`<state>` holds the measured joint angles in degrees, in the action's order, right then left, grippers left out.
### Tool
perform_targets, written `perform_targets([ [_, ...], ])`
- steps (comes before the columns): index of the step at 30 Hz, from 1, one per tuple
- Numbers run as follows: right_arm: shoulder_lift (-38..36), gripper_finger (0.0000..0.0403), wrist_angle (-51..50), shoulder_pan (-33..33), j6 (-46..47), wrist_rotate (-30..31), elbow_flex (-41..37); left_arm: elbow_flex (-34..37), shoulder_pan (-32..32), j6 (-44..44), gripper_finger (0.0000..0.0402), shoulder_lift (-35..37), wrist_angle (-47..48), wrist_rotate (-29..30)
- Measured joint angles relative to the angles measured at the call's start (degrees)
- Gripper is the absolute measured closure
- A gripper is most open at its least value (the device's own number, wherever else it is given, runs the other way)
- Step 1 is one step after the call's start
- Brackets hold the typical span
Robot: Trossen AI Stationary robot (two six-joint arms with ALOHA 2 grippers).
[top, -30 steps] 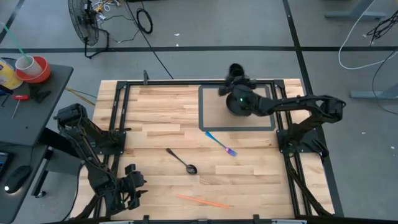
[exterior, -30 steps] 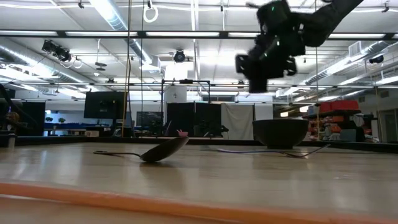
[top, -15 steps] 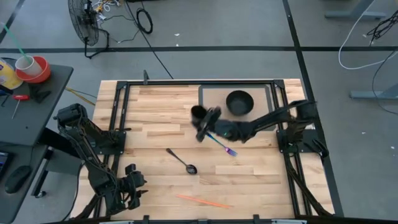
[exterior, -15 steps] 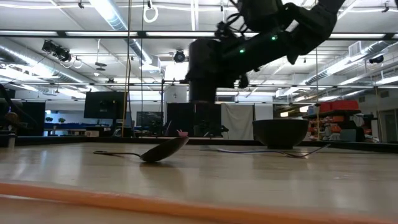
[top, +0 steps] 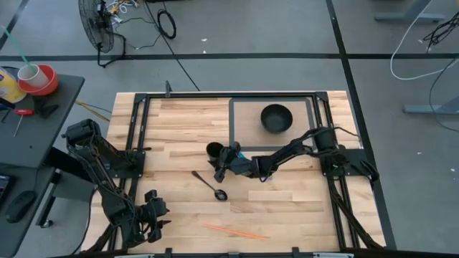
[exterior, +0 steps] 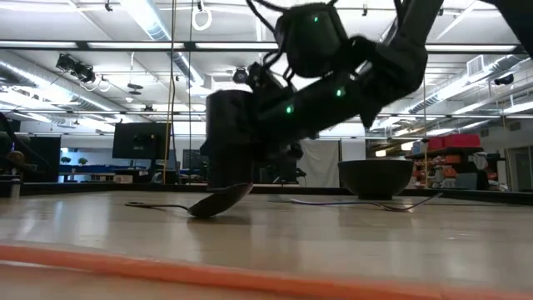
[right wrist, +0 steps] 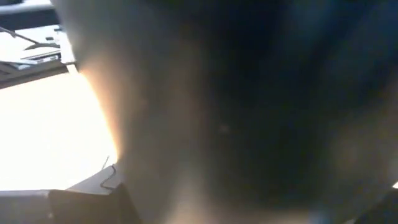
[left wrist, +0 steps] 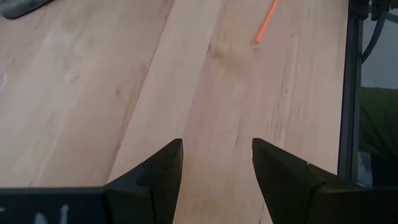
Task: Pick & Place Utensil
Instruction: Put the black cup on the transparent mat to the top right of the black bowl
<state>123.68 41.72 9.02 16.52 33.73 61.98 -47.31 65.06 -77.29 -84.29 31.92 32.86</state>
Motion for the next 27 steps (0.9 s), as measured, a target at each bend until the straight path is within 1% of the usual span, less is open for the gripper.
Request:
perform_targets([
  [4,1.30,0.0115,4.50,-0.02,-1.26,-0.02,0.00,0.00,0.00,0.00,0.0204,0.00,-0.62,-0.13],
  [14,2.63,0.0115,3.80,-0.66,-8.09,-0.25,0.00,0.00,0.00,-0.01,0.0204,0.00,-0.77,-0.15],
  [22,4.00,0.0113,4.56,-1.38,-6.78,0.24,0.07,0.00,-0.02,0.01,0.0204,0.00,-0.81,-0.20],
  [24,4.00,0.0101,4.88,-1.35,-7.48,0.20,0.07,0.00,-0.01,0.02,0.0204,0.00,-0.85,-0.20],
  [27,4.07,0.0062,5.30,-1.09,-8.22,-0.18,0.07,0.00,-0.02,0.01,0.0204,0.00,-0.87,-0.20],
])
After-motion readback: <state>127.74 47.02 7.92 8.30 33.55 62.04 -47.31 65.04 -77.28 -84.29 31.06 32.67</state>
